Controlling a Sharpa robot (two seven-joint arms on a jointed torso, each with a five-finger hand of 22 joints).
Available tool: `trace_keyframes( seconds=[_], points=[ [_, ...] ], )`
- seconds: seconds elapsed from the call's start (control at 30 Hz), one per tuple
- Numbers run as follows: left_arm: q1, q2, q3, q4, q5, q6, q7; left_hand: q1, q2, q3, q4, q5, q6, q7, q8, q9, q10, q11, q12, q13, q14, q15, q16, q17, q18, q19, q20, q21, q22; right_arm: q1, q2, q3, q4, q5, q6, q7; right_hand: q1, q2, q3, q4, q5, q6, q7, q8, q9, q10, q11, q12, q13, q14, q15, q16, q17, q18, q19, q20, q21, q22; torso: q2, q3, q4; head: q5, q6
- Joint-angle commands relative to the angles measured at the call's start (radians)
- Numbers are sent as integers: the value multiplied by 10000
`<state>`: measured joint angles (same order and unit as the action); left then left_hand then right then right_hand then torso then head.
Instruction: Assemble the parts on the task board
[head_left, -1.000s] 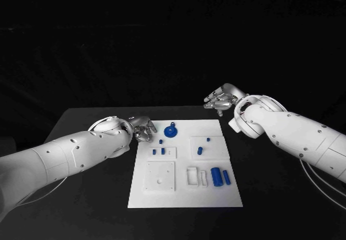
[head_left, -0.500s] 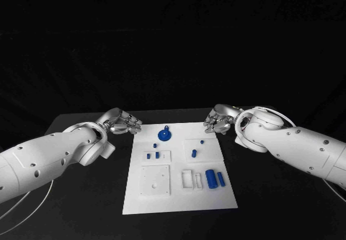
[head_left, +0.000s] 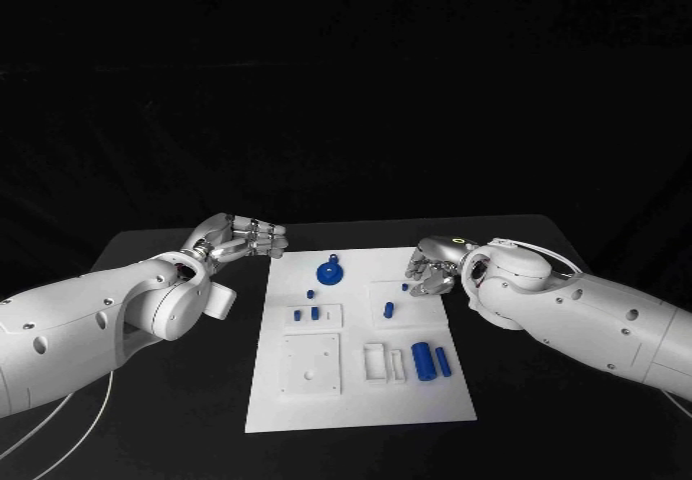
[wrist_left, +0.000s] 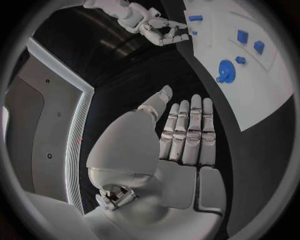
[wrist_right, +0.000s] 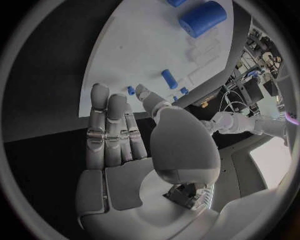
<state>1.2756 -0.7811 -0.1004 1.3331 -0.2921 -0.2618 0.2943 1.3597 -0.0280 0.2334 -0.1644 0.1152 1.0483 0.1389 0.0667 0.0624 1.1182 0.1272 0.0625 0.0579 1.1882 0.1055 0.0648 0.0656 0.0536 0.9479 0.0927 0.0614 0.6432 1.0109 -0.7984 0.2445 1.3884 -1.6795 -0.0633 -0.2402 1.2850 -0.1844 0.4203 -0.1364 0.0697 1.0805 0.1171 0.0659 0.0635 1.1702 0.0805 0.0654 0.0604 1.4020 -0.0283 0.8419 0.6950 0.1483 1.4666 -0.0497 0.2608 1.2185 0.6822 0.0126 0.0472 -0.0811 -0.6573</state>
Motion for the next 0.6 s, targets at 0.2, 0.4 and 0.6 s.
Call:
trace_keyframes(
  seconds=[0.2,0.4,0.6],
  points=[
    [14,-8,13,117,851,113,495,-60,159,-240,-187,67,-27,36,-23,0,-110,45,-29,-5,2,23,-38,2,0,377,-31,96,-1628,-109,264,-142,-156,-713,-209,-69,38,-88,547,-25,-57,85,56,-37,-3,78,-12,-39,-13,38,42,4,-49,125,376,47,150,-50,12,30,6,40,-26],
    [14,-17,13,109,919,127,476,-73,152,-280,-191,56,-55,49,-26,0,-190,68,-29,-5,35,19,-36,6,-8,412,-35,103,-1743,-140,449,-214,-324,-850,-466,-120,-64,-179,1029,-35,-84,119,46,-37,-2,110,-23,-40,-14,68,27,22,-71,122,375,34,242,-84,19,35,4,58,-39],
    [14,-15,13,99,944,135,446,-65,176,-330,-187,60,-63,51,-23,0,-225,77,-28,-5,68,10,-31,11,-12,438,-39,107,-1859,-150,601,-283,-472,-878,-524,-119,-170,-91,1446,65,-141,197,27,-40,-4,173,-48,-45,-16,96,6,33,-75,98,383,11,328,-103,21,41,-3,79,-54]
  ],
)
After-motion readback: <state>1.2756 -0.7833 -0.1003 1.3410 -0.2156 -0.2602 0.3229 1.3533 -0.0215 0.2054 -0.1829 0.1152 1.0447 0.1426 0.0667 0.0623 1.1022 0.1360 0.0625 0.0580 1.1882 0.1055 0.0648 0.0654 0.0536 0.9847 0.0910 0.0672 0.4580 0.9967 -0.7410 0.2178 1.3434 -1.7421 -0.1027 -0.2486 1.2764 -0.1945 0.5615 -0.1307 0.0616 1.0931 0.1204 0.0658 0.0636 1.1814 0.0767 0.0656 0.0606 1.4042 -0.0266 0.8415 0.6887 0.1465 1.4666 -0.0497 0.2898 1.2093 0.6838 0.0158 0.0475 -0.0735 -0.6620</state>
